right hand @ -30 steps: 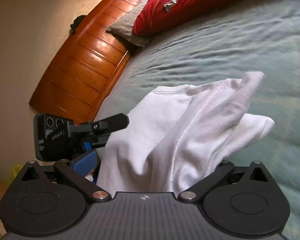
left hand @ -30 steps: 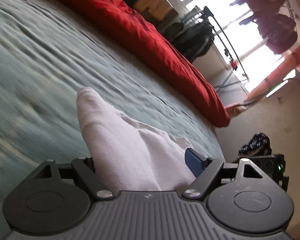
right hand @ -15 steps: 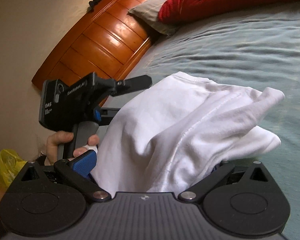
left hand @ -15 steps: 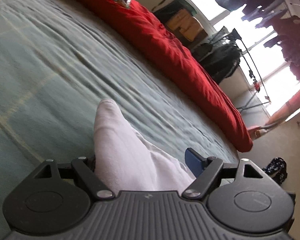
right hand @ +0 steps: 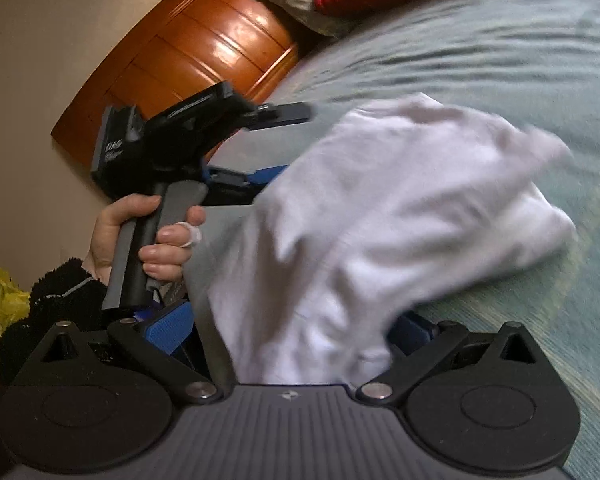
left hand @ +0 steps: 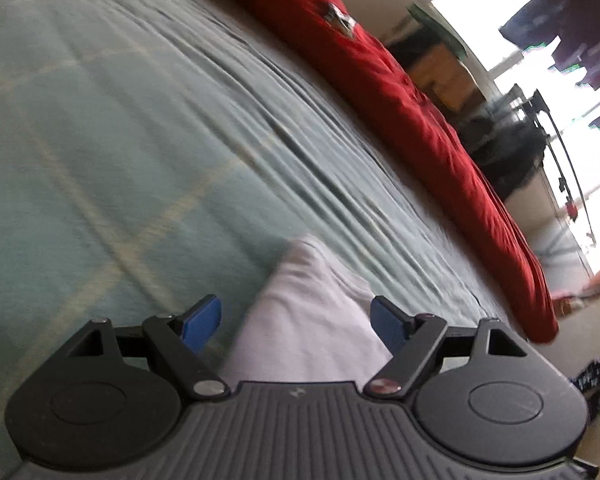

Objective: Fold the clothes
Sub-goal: 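Lift the shirt's end with both grippers and fold it over the shirt body, then lay the folded end down and open both grippers, then raise both open grippers away from the folded white shirt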

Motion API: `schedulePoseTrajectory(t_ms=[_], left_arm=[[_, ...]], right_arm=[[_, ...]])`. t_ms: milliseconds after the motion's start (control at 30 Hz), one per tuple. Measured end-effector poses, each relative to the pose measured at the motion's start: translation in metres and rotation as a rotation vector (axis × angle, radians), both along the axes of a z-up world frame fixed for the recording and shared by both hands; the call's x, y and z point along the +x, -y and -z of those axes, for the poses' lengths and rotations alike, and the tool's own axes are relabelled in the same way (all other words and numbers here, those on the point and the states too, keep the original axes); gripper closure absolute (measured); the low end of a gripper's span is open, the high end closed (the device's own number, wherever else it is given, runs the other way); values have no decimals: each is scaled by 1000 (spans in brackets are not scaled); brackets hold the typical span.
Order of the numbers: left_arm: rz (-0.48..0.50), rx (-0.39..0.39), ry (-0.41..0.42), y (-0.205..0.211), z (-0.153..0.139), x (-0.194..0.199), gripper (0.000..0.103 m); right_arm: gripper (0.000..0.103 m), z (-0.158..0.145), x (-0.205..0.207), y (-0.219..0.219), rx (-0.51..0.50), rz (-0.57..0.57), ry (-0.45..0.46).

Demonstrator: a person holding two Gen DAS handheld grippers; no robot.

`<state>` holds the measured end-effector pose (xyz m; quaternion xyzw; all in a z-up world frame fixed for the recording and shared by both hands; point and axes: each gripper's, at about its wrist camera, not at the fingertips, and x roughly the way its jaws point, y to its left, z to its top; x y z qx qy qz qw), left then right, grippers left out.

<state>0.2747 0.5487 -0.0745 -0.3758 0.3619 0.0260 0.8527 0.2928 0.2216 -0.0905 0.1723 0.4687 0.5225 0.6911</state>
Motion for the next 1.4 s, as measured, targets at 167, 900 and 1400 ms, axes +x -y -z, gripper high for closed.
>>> schedulePoseTrajectory(t_ms=[167, 900, 1400], left_arm=[[17, 28, 65, 9, -16, -28, 21], [115, -19, 164, 48, -35, -35, 17], [131, -73, 59, 57, 2, 9, 16]], right_arm=[[0, 9, 17, 35, 100, 88, -91], [0, -55, 54, 67, 35, 257, 256], [2, -38, 8, -30, -172, -194, 466]])
